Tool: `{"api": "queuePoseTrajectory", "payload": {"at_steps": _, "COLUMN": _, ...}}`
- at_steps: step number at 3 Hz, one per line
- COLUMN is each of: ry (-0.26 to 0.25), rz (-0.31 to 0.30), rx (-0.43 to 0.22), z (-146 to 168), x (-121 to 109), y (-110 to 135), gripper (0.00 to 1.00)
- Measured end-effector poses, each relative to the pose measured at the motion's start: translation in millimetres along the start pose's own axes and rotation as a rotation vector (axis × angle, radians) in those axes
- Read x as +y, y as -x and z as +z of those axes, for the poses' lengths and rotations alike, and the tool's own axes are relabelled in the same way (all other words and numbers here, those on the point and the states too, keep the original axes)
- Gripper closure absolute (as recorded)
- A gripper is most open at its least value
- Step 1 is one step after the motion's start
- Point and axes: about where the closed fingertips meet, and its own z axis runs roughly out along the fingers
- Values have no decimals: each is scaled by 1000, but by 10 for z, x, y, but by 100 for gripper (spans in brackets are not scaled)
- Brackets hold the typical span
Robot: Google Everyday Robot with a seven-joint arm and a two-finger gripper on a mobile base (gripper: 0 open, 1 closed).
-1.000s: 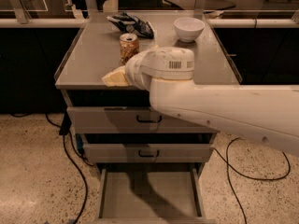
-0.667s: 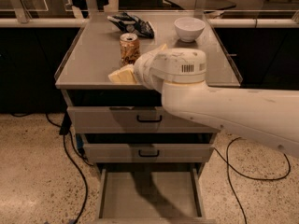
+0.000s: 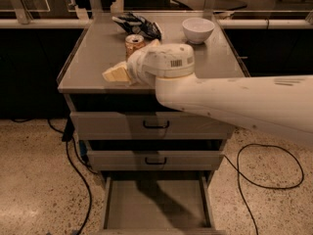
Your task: Place orange can into bottom drawer
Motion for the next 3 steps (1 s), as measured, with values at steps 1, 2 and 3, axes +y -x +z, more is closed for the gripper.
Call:
{"api": "queuePoseTrajectory", "payload": {"at_steps": 1, "ry": 38, "rz": -22, "rx": -58, "z": 737, "x": 307, "y": 267, "gripper": 0}}
{"api": "queuePoseTrajectory", "payload": {"at_steps": 2, "ry": 16, "rz": -74, "rx": -81, "z": 1129, "x": 249, "y": 279, "gripper": 16}}
{"api": "queuePoseTrajectory", "payload": {"at_steps": 3, "ry": 16, "rz": -105, "rx": -83, "z": 1121, "x": 261, "y": 293, "gripper": 41}}
